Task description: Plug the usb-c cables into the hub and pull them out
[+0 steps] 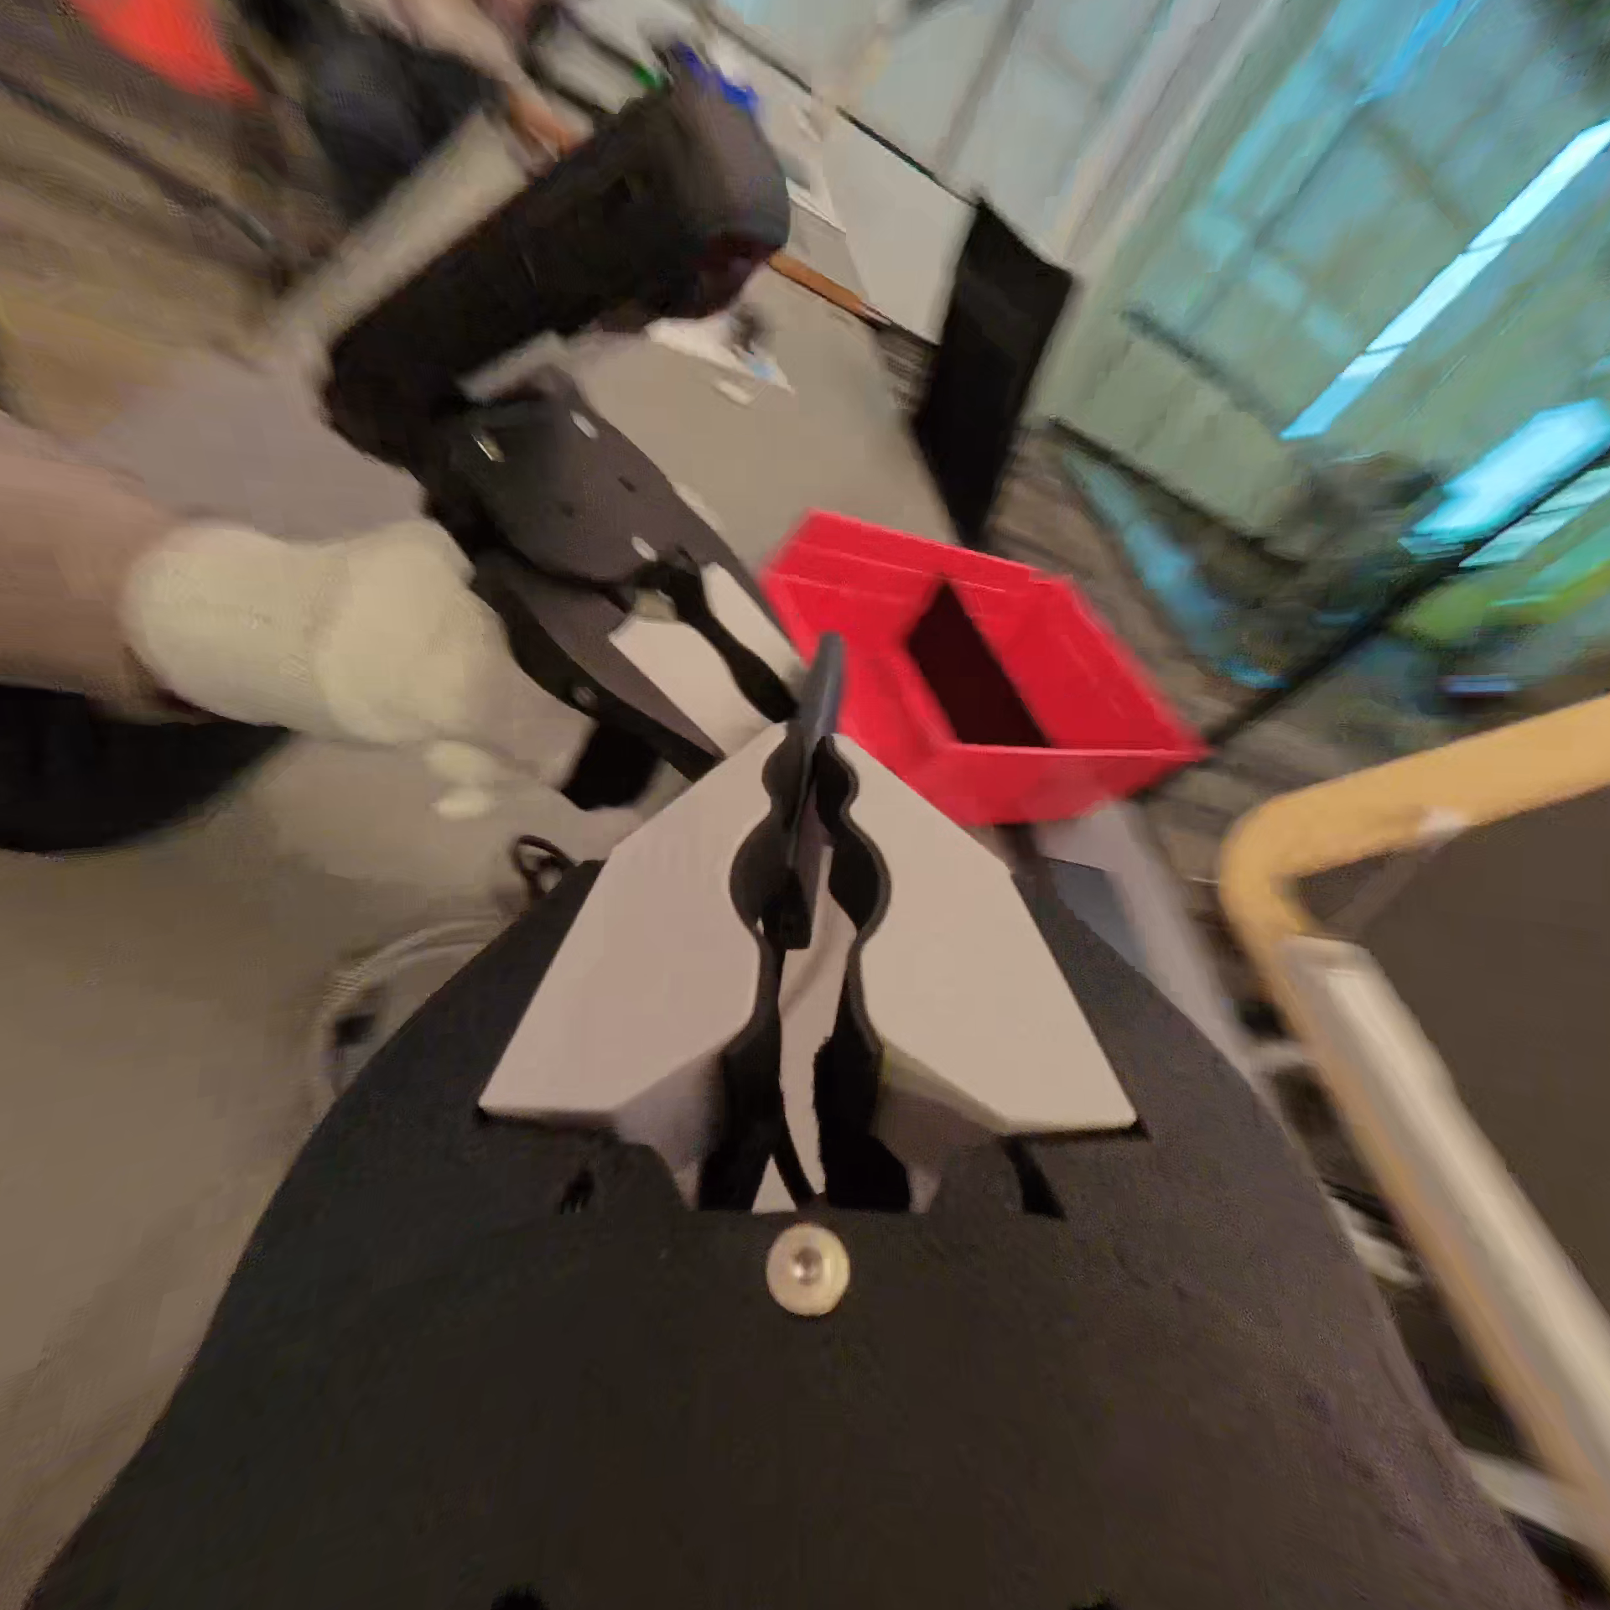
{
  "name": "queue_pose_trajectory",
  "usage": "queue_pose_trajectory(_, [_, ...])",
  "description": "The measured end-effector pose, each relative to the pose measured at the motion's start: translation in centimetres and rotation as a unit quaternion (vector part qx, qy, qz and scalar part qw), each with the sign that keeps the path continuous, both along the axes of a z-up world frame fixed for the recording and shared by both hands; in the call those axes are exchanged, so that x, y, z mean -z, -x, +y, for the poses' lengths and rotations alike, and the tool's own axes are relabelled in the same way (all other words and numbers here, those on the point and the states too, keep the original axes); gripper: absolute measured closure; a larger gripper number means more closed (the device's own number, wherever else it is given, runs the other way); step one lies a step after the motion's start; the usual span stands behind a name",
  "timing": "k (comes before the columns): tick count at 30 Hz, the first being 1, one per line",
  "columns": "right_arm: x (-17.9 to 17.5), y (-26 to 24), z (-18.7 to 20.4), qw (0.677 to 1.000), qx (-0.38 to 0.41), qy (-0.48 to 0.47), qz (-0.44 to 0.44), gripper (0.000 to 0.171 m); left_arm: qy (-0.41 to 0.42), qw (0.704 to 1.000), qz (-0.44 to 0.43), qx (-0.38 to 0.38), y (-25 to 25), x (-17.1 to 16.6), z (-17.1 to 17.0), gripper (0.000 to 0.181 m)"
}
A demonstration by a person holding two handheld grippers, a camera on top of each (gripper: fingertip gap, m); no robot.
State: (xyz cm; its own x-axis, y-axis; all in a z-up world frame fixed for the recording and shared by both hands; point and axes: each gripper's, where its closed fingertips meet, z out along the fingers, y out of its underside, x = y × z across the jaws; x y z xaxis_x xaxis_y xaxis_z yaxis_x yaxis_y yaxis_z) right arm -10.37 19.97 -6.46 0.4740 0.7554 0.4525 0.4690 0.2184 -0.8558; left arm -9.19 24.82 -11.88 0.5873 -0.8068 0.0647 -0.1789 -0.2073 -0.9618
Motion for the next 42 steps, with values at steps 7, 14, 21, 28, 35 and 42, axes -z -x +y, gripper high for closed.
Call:
queue_pose_trajectory(7, [0.1,-2.2,1.2,0.995,0.017,0.068,0.068,0.171,-0.009,1.000,-0.011,-0.014,0.8,0.0,1.5,0.168])
queue_pose_trajectory(14, [0.5,-4.3,2.2,0.988,0.049,0.123,0.078,0.149,-0.024,0.999,0.036,-0.020,0.9,0.3,1.5,0.168])
queue_pose_trajectory(21, [1.0,-2.3,1.7,0.975,0.015,0.219,0.020,0.138,-0.082,0.986,0.145,-0.020,0.4,-0.1,0.8,0.168])
queue_pose_trajectory(28, [2.6,-1.0,3.0,0.959,-0.002,0.282,0.033,0.164,-0.141,0.958,0.248,-0.021,-0.1,0.4,-0.1,0.168])
queue_pose_trajectory(35, [2.9,-1.7,2.6,0.950,-0.017,0.298,0.088,0.164,-0.182,0.941,0.283,-0.030,-0.6,0.2,-0.2,0.168])
queue_pose_trajectory(42, [3.7,-1.9,3.2,0.953,-0.008,0.291,0.086,0.165,-0.211,0.917,0.335,-0.049,-0.6,0.6,0.5,0.169])
